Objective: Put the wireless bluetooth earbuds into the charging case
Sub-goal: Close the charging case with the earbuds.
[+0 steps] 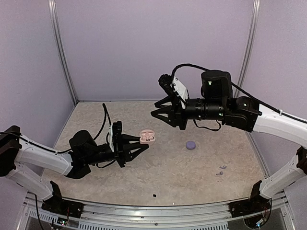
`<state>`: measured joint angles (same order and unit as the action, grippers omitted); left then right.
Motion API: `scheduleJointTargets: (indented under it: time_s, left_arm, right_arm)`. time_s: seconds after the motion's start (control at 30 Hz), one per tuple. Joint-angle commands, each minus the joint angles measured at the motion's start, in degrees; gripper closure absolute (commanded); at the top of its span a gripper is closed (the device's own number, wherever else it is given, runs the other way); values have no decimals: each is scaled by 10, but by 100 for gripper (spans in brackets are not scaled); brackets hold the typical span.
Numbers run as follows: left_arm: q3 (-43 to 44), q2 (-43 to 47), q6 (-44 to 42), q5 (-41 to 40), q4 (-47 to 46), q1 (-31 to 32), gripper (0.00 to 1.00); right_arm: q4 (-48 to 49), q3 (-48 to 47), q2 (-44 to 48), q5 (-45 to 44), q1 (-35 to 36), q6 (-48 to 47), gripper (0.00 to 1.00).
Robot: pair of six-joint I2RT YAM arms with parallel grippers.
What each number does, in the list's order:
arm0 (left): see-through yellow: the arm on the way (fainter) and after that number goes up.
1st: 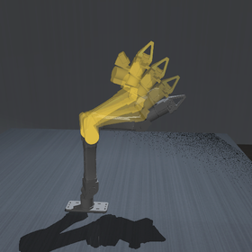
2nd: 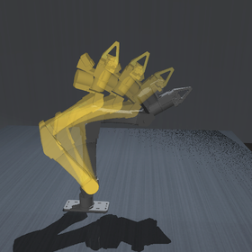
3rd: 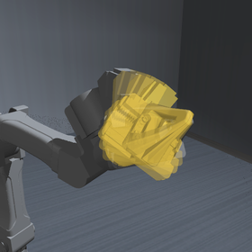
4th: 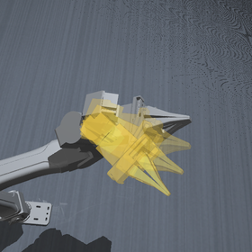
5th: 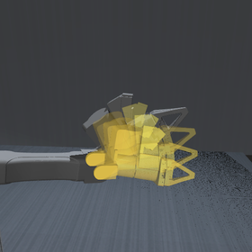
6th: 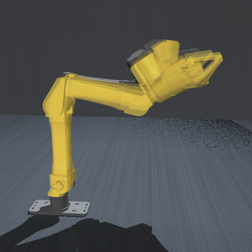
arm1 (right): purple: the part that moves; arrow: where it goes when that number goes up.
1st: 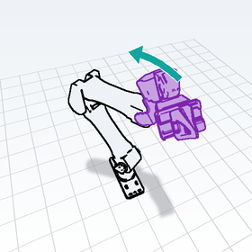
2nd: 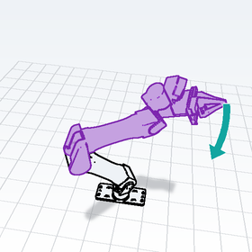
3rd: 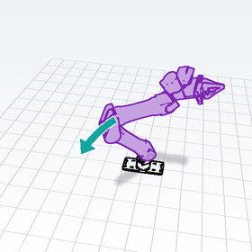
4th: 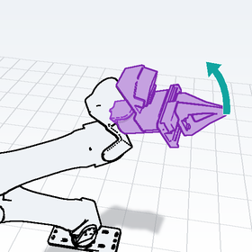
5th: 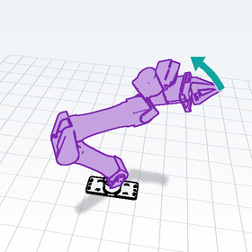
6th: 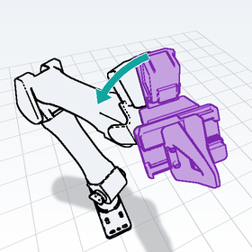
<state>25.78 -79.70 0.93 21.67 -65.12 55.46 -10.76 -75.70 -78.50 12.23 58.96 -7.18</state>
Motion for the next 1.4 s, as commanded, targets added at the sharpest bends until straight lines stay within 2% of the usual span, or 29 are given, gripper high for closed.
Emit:
scheduleJointTargets:
  time_s: [0.0, 0.2, 0.7, 0.97, 1.23, 1.37]
  left_arm:
    - [4, 16, -8, 30, -20, 9, 98]
    - [7, 22, -8, 48, -13, 14, 98]
    - [13, 26, -8, 38, -4, 12, 99]
    - [16, 24, 5, 38, -10, 3, 98]
    - [17, 21, 11, 39, -17, -3, 98]
    - [15, 18, 5, 53, -23, -2, 98]
  right_arm:
    - [9, 7, -15, -21, -20, 25, 62]
    - [5, 14, -36, -16, -28, 12, 63]
    - [0, 17, -55, 151, -28, -12, 66]
    - [-13, 20, -50, 210, -27, -21, 68]
    - [-18, 25, -48, 251, -26, -14, 70]
    - [-2, 26, -34, 226, -30, 0, 70]
